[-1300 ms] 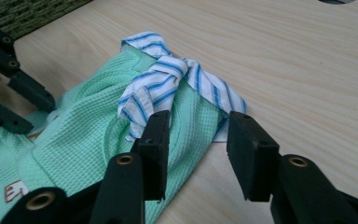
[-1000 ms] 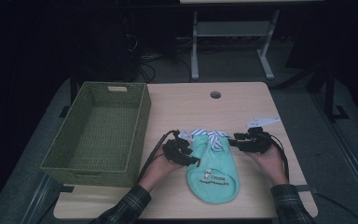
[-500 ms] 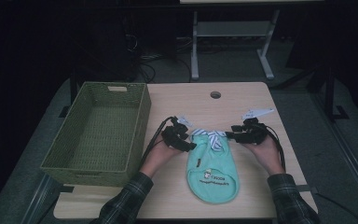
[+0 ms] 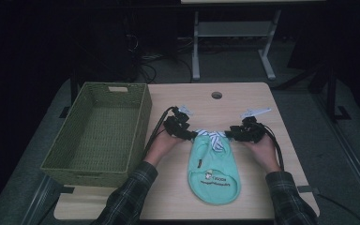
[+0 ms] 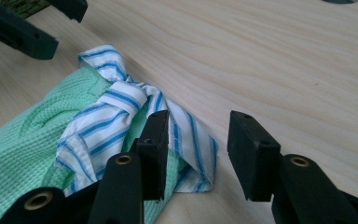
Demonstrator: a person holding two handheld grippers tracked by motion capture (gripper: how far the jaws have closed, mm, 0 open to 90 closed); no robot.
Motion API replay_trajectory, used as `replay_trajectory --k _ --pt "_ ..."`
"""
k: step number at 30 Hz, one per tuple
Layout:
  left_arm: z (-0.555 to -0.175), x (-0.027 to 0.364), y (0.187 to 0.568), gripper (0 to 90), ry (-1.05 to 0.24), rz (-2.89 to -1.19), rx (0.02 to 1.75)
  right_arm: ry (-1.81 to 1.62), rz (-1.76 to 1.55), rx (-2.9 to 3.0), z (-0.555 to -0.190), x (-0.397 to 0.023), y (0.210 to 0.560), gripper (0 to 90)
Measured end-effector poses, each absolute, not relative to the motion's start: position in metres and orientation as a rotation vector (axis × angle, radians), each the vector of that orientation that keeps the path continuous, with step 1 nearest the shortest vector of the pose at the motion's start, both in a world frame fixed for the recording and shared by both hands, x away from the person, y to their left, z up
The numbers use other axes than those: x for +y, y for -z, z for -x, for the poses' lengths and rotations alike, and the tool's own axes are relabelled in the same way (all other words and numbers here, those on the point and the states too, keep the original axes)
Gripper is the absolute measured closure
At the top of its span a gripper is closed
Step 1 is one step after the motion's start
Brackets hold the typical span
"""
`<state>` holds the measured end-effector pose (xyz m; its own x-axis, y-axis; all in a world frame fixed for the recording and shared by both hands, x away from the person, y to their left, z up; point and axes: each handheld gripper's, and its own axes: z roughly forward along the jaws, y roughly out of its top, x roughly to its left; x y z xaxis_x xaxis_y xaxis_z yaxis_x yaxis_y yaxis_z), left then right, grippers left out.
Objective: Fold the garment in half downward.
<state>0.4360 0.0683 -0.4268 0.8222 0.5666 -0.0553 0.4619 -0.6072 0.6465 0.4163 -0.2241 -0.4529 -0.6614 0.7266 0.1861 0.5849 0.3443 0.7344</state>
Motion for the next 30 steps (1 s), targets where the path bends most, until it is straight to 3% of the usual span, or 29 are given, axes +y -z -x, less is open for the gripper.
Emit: replay_trajectory --k 11,19,30 --pt "-0.451 0.054 0.444 43.8 -0.133 -2.357 0.72 -1.233 -1.17 2.482 -0.428 -0.218 0.46 55.9" --pt "-0.453 0.038 0.454 68.9 -0.192 -2.431 0.622 -1.263 -1.131 2.496 -0.427 -0.213 0.46 55.8" --pt "-0.462 0.017 0.455 68.0 -0.189 -2.429 0.592 -1.199 -1.152 2.585 -0.419 -0.219 0.464 61.4"
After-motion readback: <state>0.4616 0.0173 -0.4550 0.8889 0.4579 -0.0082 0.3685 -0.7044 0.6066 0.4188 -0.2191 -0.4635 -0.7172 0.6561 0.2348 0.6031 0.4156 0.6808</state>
